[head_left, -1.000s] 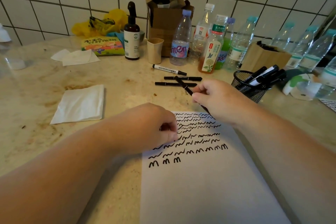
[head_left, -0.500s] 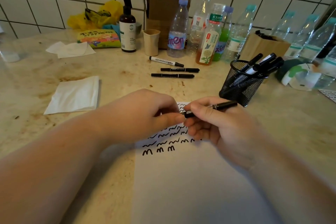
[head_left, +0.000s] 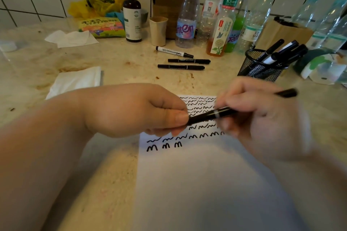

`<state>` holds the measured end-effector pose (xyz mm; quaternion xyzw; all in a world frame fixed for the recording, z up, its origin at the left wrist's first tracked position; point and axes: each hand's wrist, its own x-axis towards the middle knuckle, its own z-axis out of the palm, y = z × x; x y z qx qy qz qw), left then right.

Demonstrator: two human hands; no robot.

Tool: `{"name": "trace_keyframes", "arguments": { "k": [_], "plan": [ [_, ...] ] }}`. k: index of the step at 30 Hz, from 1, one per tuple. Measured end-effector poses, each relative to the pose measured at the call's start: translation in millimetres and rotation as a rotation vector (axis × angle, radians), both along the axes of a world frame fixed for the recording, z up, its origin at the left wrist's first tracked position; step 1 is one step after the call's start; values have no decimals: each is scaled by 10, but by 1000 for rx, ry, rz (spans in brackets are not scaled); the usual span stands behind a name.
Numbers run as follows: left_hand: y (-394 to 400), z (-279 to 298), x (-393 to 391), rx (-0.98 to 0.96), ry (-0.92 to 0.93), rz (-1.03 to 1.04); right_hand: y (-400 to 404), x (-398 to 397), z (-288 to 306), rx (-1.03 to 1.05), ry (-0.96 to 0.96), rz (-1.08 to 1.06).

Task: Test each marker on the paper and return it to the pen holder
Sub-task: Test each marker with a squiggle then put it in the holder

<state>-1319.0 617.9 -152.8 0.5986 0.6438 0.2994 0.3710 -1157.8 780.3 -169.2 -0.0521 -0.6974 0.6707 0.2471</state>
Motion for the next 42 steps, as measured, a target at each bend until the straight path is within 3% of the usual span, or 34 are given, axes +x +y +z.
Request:
{"name": "trace_keyframes", "arguments": {
  "k": [2, 4, 8, 12, 15, 42],
  "plan": [
    [-54, -8, -56, 7, -52, -3, 116, 26, 19, -85, 83, -46],
    [-28, -48, -93, 47, -20, 97, 170, 32, 0, -131, 40, -69],
    [114, -136, -30, 74, 277, 337, 49, -6, -70, -7, -223, -9],
    [117, -196, -22, 19, 532, 371, 0, 1, -81, 132, -352, -42],
    [123, -226, -32, -8, 610, 347, -19, 14, -94, 154, -409, -56],
    [129, -243, -30, -20, 653, 323, -49, 10, -71, 134, -469, -127]
  ]
}}
